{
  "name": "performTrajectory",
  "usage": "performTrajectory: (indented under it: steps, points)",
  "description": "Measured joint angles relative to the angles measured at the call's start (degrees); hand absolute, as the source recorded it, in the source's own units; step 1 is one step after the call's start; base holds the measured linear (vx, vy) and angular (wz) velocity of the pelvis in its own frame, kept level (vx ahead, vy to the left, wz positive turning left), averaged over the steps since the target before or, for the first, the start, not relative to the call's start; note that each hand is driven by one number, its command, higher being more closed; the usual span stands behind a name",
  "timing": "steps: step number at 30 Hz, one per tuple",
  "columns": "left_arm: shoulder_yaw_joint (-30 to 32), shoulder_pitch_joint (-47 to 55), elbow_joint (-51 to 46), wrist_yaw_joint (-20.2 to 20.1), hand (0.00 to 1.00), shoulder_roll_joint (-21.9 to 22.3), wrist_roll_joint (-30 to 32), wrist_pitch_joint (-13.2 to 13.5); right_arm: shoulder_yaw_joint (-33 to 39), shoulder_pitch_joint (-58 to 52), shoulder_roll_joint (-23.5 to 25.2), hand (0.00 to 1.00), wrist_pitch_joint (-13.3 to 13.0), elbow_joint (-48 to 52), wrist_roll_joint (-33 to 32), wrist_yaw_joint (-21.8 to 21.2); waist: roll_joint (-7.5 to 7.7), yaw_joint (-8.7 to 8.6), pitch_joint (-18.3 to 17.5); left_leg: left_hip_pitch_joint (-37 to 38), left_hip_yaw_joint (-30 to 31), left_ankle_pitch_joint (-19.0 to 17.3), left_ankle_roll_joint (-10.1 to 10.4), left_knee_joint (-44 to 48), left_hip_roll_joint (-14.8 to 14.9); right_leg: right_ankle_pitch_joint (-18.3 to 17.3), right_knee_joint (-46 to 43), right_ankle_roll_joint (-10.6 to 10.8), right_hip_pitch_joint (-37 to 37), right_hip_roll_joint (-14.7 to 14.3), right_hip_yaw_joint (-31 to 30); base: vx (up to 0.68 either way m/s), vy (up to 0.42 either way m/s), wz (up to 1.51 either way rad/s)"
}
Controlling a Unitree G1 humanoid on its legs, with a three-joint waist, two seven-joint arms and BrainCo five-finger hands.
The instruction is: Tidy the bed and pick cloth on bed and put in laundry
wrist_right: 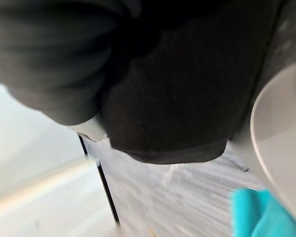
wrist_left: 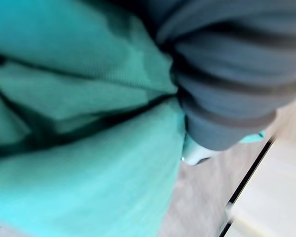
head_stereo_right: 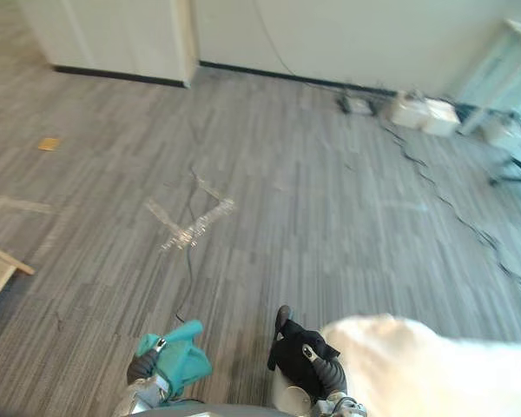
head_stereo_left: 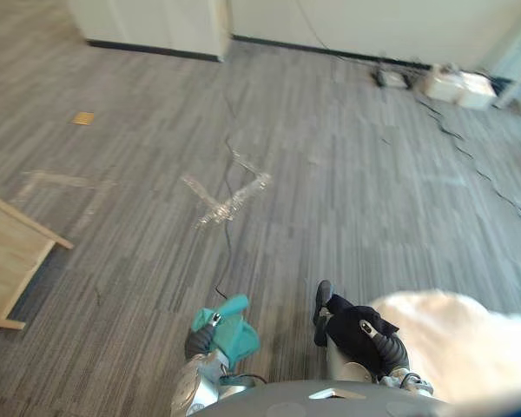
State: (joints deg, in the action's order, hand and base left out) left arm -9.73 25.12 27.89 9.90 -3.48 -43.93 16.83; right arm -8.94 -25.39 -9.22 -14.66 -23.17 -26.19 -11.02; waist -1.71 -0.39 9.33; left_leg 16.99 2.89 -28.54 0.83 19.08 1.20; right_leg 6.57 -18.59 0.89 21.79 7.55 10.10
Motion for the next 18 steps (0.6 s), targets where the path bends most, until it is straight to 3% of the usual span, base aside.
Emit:
performTrajectory:
  steps: [1, 2, 3, 4, 5, 6, 8, 12, 14, 15, 16, 18]
  points:
    - [0.33, -0.05, 0.15, 0.10, 1.00, 0.39, 0.01, -0.02, -0.02, 1.22, -0.46, 1.00, 0.50, -0.58, 0.00, 0.75, -0.91, 0.05, 0.43, -2.14, -1.38, 0.73, 1.78, 6.47, 1.20, -0.94, -2.42, -1.21, -0.30, -0.39, 0.79, 0.54, -0.291, 0.62]
    - [0.72, -0.94, 0.00, 0.48, 1.00, 1.61, 0.01, 0.28, 0.21, 2.89, -2.60, 1.00, 1.23, -0.65, 0.02, 1.33, -3.60, 0.31, 1.38, -8.17, -3.76, 6.07, 3.72, 21.05, 4.55, -5.11, -4.47, -2.24, -2.49, -1.57, 2.60, 0.61, -0.386, 0.44]
    - [1.58, -0.99, 0.03, 0.54, 1.00, 3.25, 0.05, 0.37, 0.26, 3.59, -4.34, 1.00, 1.83, -0.87, 0.05, 1.52, -5.40, 0.79, 2.88, -13.48, -4.91, 18.80, 2.00, 33.63, 7.66, -8.13, -3.49, -3.27, -6.57, -3.52, 3.44, 0.61, -0.345, 0.26]
    - [1.76, -1.19, -0.02, 0.54, 1.00, 3.66, 0.14, 0.49, 0.23, 3.65, -4.88, 1.00, 1.92, -1.24, 0.14, 1.51, -6.10, 1.40, 3.31, -15.33, -4.56, 23.29, 1.81, 38.09, 8.38, -8.79, -2.22, -4.22, -9.06, -3.99, 3.50, 0.75, -0.366, 0.02]
    - [1.94, -1.66, -0.10, 0.43, 1.00, 3.80, 0.64, 1.16, 0.56, 4.20, -4.97, 1.00, 1.93, -2.88, 0.54, 1.41, -6.22, 2.01, 3.66, -19.58, -3.65, 20.85, 2.06, 44.01, 7.74, -10.88, -0.55, -4.98, -13.04, -4.66, 3.57, 0.63, -0.268, -0.13]
    - [2.01, -2.26, -0.44, 0.31, 1.00, 3.68, 0.82, 1.61, 1.16, 4.70, -4.44, 1.00, 1.94, -4.31, 0.54, 1.22, -5.34, 2.32, 4.26, -23.62, -3.76, 18.08, 2.59, 45.38, 5.30, -12.77, 0.97, -5.63, -17.24, -4.56, 3.63, 0.61, -0.275, -0.11]
    - [2.02, -2.09, -3.01, 0.48, 1.00, 3.57, 0.91, 1.67, 2.04, 4.49, -4.04, 1.00, 1.90, -5.04, 0.61, 0.21, -4.17, 3.31, 4.94, -27.67, -5.48, 15.71, 3.44, 39.60, 2.51, -14.19, 4.64, -6.21, -22.73, -4.78, 4.15, 0.53, -0.251, -0.12]
    - [2.09, -2.43, -7.06, 1.98, 1.00, 3.74, 1.43, 1.58, 3.42, 2.26, -3.08, 1.00, 1.90, -3.41, 0.87, -1.17, -2.18, 3.71, 5.77, -29.88, -18.58, 16.51, 2.93, 9.51, 0.55, -16.05, 11.45, -4.78, -31.40, -6.02, 6.74, 0.52, -0.190, 0.16]
    - [1.98, -3.04, -7.25, 3.86, 1.00, 4.76, 1.86, 1.54, 4.39, -1.20, -3.10, 1.00, 1.91, -1.35, 1.38, -2.13, -1.90, 2.44, 5.77, -29.04, -31.02, 21.74, 1.52, -6.59, -0.25, -17.33, 15.76, -2.52, -37.64, -7.39, 10.35, 0.62, -0.130, 0.69]
    - [1.98, -3.50, -7.36, 4.36, 1.00, 4.98, 1.86, 1.54, 4.63, -2.03, -3.12, 1.00, 1.91, -1.06, 1.39, -2.35, -1.85, 2.23, 5.80, -29.11, -33.24, 22.54, 0.87, -8.32, -0.43, -17.92, 16.04, -1.53, -39.01, -7.67, 11.28, 0.55, -0.049, 0.83]
    - [1.77, -3.92, -7.71, 5.30, 1.00, 5.10, 1.86, 1.49, 4.73, -3.48, -3.12, 1.00, 1.91, -0.85, 1.37, -2.41, -1.81, 2.26, 5.80, -29.26, -37.26, 23.60, -0.81, -9.82, -0.39, -19.41, 16.03, 0.93, -42.27, -8.49, 12.96, 0.55, -0.035, 0.62]
    - [1.95, -3.27, -9.46, 6.77, 1.00, 5.00, 1.71, 1.40, 4.30, -4.27, -3.30, 1.00, 2.12, -0.85, 1.26, -2.48, -1.31, 3.15, 5.09, -29.03, -38.18, 25.39, -4.15, -10.65, -0.43, -22.02, 14.59, 4.10, -44.48, -8.65, 13.66, 0.60, -0.040, 0.26]
